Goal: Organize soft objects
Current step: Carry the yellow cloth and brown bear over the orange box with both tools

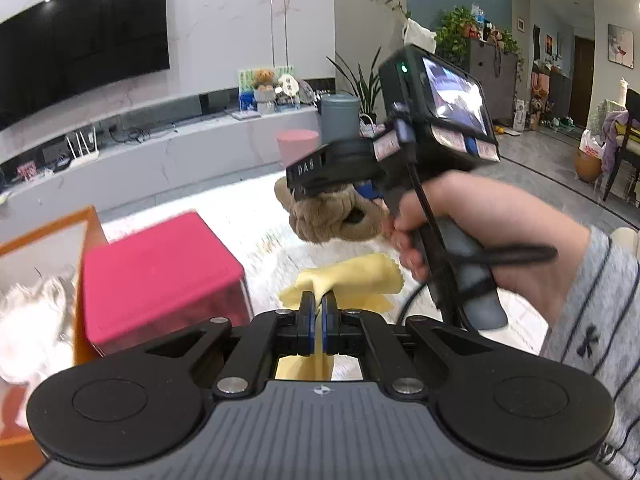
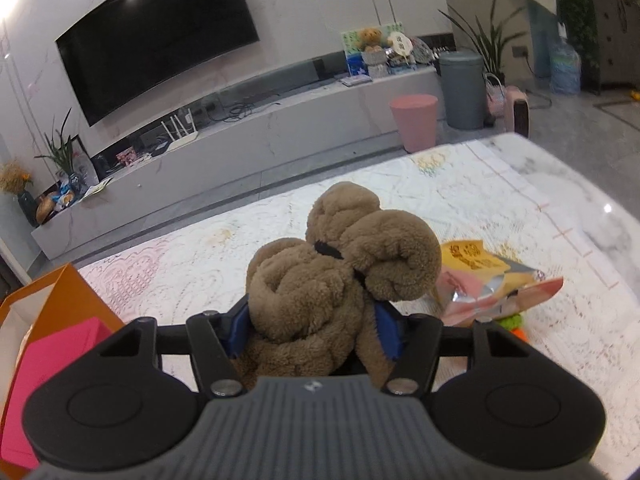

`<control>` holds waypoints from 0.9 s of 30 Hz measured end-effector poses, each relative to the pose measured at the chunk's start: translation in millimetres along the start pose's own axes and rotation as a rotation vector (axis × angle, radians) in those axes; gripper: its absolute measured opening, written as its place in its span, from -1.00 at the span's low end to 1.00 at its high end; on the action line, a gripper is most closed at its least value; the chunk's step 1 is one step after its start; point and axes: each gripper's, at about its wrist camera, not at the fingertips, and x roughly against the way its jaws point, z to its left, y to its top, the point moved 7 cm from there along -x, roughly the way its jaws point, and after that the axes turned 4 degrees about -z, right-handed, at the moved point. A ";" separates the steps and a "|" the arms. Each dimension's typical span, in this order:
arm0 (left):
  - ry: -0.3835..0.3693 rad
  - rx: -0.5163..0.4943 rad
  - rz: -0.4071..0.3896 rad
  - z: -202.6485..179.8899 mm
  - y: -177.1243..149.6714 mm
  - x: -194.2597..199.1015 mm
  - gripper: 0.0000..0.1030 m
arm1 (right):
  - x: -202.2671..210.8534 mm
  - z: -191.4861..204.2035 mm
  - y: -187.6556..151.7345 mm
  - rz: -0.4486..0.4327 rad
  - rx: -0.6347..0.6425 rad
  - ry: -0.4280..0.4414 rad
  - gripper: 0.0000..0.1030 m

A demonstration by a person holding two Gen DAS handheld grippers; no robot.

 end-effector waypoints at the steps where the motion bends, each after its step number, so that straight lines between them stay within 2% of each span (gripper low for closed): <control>1: 0.001 0.002 -0.007 1.4 3.9 2.1 -0.94 | 2.9 3.4 1.2 -0.007 0.005 0.009 0.19; 4: 0.007 -0.017 -0.047 7.3 18.6 9.4 -0.94 | 11.3 10.6 4.5 -0.012 -0.008 0.052 0.19; 10: -0.001 -0.049 -0.137 18.2 45.4 28.6 -0.94 | 29.6 34.0 11.6 -0.060 0.074 0.044 0.19; 18: -0.005 -0.079 -0.196 34.7 57.5 48.4 -0.94 | 60.2 59.8 21.2 -0.154 0.136 0.038 0.19; 27: 0.046 0.011 -0.295 92.0 53.1 86.8 -0.94 | 101.7 108.7 23.8 -0.190 0.200 0.095 0.20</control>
